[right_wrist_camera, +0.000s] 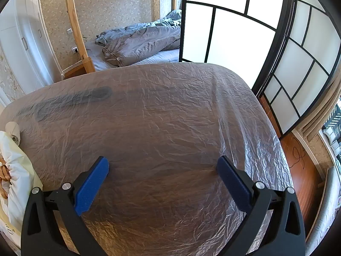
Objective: Collect trash
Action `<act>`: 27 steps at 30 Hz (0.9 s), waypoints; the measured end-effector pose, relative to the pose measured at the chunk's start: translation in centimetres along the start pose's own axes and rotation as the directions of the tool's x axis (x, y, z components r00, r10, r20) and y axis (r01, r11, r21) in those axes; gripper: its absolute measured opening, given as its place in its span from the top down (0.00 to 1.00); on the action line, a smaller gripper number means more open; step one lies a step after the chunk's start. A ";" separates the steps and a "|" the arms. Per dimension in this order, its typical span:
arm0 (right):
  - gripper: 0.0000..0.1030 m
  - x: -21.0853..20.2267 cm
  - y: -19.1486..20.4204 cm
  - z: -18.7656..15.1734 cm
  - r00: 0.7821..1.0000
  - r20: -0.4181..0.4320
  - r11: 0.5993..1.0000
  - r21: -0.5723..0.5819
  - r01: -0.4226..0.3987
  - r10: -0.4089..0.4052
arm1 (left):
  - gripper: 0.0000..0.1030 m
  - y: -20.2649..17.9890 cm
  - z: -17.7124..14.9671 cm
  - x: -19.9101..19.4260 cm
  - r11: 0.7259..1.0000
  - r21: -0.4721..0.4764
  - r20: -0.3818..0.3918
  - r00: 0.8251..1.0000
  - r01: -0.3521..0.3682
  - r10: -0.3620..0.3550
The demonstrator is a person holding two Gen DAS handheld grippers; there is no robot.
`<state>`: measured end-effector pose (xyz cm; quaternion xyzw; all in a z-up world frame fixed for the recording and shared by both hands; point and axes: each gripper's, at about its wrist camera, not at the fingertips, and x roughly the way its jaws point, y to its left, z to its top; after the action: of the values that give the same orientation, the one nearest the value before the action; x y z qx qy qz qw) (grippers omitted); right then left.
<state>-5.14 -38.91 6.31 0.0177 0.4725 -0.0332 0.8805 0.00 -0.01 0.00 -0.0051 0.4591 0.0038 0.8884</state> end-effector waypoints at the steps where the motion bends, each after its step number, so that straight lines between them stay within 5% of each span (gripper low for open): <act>1: 0.03 0.0 0.0 0.0 1.000 0.001 1.000 0.000 0.000 0.000 | 0.01 0.0 0.0 0.0 1.000 0.000 0.001 1.000 0.001 -0.001; 27: 0.03 0.0 0.2 0.0 1.000 0.002 1.000 -0.001 0.001 -0.001 | 0.01 0.0 0.0 0.0 1.000 -0.001 -0.001 1.000 0.002 -0.002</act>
<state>-5.16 -38.73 6.32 0.0172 0.4716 -0.0335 0.8810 0.00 0.00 0.00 -0.0061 0.4595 0.0033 0.8881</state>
